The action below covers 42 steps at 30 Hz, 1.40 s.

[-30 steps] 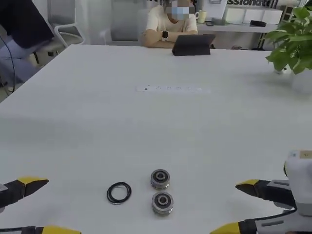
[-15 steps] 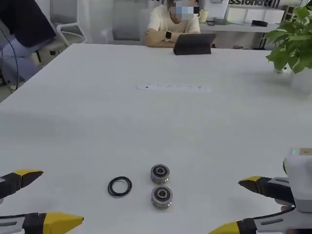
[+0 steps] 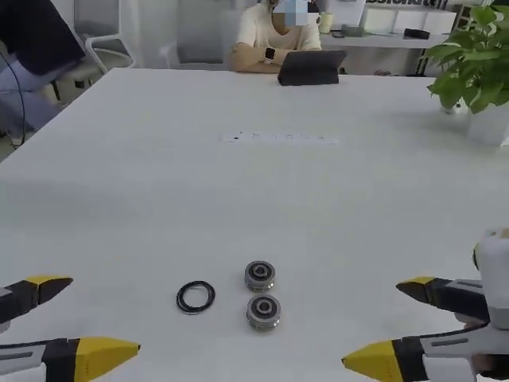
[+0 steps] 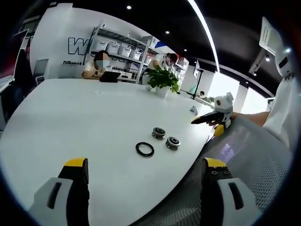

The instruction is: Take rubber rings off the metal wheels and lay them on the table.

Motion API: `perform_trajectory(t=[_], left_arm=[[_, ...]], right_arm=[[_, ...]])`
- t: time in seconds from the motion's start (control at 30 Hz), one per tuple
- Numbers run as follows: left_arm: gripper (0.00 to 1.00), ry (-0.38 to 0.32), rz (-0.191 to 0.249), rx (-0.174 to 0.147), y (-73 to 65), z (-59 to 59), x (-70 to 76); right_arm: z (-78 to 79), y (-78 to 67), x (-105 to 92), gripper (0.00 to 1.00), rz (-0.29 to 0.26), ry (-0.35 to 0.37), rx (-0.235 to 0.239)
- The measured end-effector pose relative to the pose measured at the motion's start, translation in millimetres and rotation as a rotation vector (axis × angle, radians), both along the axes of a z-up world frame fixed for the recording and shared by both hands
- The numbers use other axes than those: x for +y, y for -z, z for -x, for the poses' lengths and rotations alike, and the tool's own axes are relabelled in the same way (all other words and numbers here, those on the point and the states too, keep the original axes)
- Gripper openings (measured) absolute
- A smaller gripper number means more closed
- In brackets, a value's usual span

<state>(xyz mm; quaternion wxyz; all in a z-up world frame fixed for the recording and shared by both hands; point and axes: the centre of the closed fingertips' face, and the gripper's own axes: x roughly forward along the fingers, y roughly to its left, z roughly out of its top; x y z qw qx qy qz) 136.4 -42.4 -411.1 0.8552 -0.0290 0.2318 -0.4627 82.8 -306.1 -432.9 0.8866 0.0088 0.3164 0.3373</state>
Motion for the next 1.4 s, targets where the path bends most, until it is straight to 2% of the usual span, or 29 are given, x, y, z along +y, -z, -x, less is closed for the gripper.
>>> perform_trajectory(t=[0.37, 0.53, 0.77, 0.97, 1.23, 1.4], left_arm=[[0.99, 0.003, 0.01, 0.021, 1.5, 1.8, 0.2], [0.99, 0.008, 0.013, 0.021, 1.2, 2.6, 0.0], [0.99, -0.011, 0.017, 0.021, 2.4, -0.9, 3.8], [0.99, -0.02, -0.008, 0.025, 6.4, -2.3, 6.7], [0.99, -0.061, -0.025, 0.004, 5.8, -6.9, 12.3], [0.99, -0.089, -0.024, 0.003, 5.6, -8.8, 15.5]], right_arm=[[2.3, -6.1, -1.7, 0.99, 0.009, 0.027, -0.003], [6.8, -2.7, -0.5, 0.99, 0.034, 0.019, 0.014], [9.7, 0.6, -1.0, 0.99, 0.029, 0.029, 0.039], [13.0, 4.4, -0.3, 0.99, 0.02, 0.029, 0.063], [13.8, 5.1, -1.3, 0.99, -0.008, 0.049, 0.074], [14.4, 5.8, -1.5, 0.97, 0.001, 0.046, 0.072]])
